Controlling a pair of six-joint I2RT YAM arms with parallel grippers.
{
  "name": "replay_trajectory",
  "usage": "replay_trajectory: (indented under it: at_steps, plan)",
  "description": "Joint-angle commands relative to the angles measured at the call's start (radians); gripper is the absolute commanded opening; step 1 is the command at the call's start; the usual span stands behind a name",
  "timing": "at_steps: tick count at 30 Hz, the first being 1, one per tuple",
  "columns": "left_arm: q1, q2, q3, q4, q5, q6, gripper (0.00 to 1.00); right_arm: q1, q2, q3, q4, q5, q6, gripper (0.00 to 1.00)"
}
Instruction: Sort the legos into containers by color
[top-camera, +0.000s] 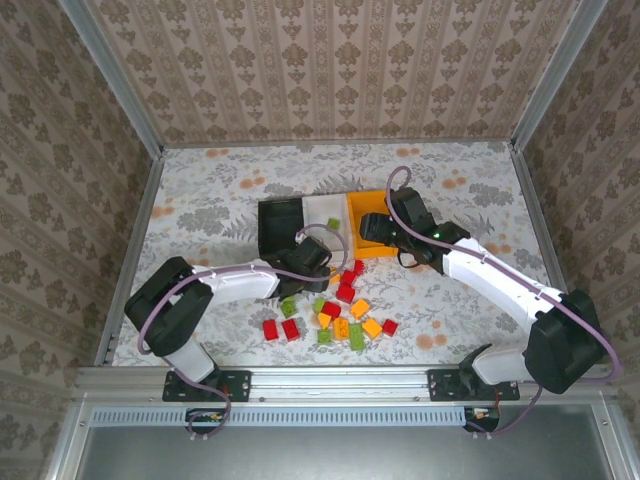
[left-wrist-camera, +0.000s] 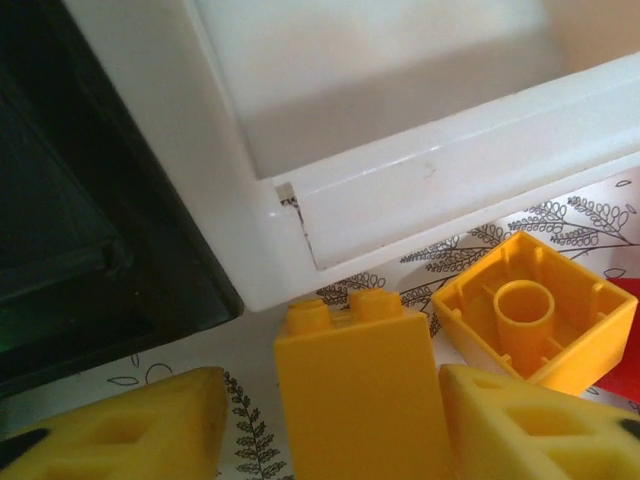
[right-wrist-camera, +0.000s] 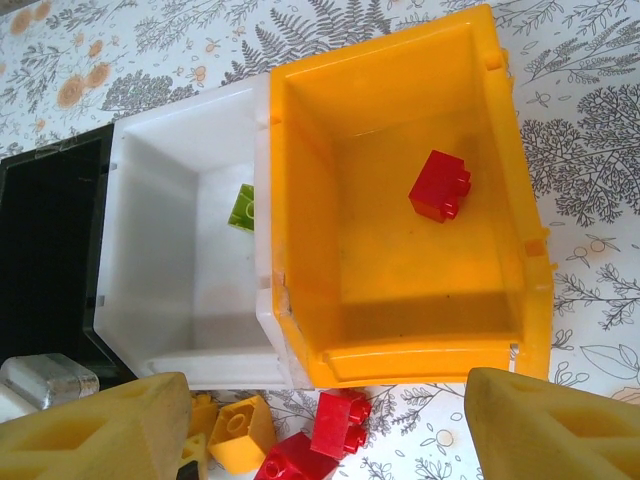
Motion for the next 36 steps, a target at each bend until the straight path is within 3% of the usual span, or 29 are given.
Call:
replay_trajectory:
  at_steps: [1, 7, 15, 20, 24, 28, 31, 36]
  plan:
    - [0.002, 0.005, -0.012, -0.011, -0.022, -0.007, 0.50, -0.006, -0.017, -0.007, 0.008, -0.007, 0.001, 0.73]
    - [0.002, -0.031, -0.024, -0.014, -0.013, -0.011, 0.36, -0.011, -0.019, -0.006, 0.000, -0.001, 0.001, 0.73]
    - [-0.030, -0.323, -0.053, -0.153, -0.032, -0.064, 0.35, -0.019, -0.014, -0.014, 0.012, -0.009, 0.008, 0.74]
    - [0.126, -0.368, 0.015, -0.219, -0.017, 0.000, 0.35, -0.020, -0.014, -0.028, 0.013, -0.010, 0.011, 0.74]
    - [0.285, -0.287, 0.061, -0.147, 0.077, 0.044, 0.35, -0.021, -0.027, -0.043, 0.000, -0.001, 0.013, 0.74]
    - [0.348, -0.177, 0.135, -0.117, 0.130, 0.070, 0.35, -0.026, -0.046, -0.059, -0.018, -0.001, 0.014, 0.74]
    - [0.365, -0.115, 0.181, -0.116, 0.142, 0.080, 0.40, -0.030, -0.063, -0.072, -0.026, -0.010, 0.014, 0.74]
    - [0.393, -0.082, 0.217, -0.132, 0.142, 0.072, 0.69, -0.030, -0.084, -0.086, -0.064, -0.047, 0.017, 0.76]
